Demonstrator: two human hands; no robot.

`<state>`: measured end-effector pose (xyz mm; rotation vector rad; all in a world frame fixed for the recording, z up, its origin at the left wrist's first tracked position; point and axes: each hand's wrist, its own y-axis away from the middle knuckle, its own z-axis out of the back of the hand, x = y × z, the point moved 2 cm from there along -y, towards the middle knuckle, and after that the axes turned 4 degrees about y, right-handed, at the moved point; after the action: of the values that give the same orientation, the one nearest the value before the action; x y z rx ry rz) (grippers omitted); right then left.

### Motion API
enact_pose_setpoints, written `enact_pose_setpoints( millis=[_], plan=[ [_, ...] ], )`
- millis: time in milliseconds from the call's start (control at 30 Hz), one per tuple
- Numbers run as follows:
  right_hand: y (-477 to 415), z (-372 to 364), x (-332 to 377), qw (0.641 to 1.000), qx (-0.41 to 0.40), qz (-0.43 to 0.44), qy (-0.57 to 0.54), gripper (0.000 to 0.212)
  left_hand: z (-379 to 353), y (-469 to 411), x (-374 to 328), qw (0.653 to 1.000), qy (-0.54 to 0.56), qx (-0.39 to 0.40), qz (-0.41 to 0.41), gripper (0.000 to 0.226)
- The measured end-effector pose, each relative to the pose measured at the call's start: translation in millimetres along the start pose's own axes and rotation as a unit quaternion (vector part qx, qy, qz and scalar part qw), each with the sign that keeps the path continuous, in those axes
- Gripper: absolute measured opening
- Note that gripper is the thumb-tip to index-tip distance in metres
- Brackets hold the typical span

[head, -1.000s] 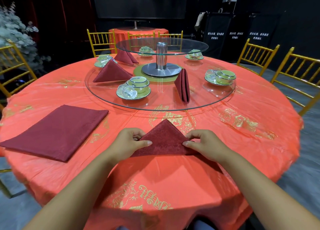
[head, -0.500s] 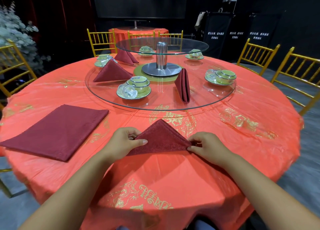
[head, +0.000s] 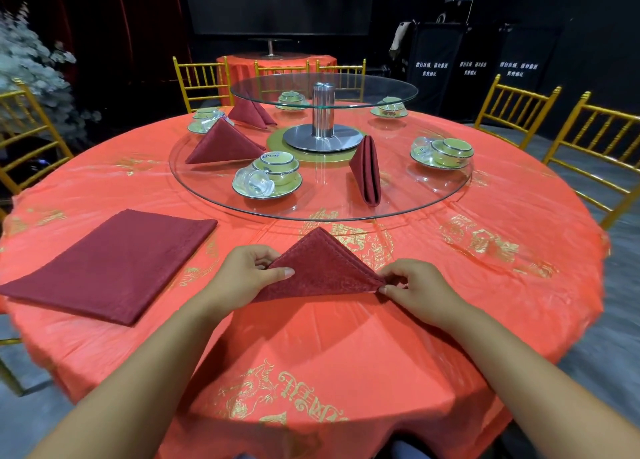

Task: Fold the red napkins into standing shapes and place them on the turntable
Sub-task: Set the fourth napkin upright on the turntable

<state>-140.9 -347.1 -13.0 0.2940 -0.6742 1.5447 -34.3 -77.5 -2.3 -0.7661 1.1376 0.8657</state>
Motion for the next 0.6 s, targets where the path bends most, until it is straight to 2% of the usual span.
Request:
enact_pose_setpoints(
  millis=[200,367,600],
  plan=[
    [-28,17,-17,0.995,-0.063,-0.057,0.045,0.031,-17,-38,-19,1.000,0.012,-0.006,-0.028,0.012],
    [-40,19,-38,0.989,-0.061,-0.105,0.079,0.033,-39,-68,-12,1.000,0.005,0.011,-0.029,0.015],
    [-38,14,-48,0.989,-0.031,-0.094,0.107,0.036,-43,-81,4,0.999,-0.016,0.027,-0.038,0.018]
  ],
)
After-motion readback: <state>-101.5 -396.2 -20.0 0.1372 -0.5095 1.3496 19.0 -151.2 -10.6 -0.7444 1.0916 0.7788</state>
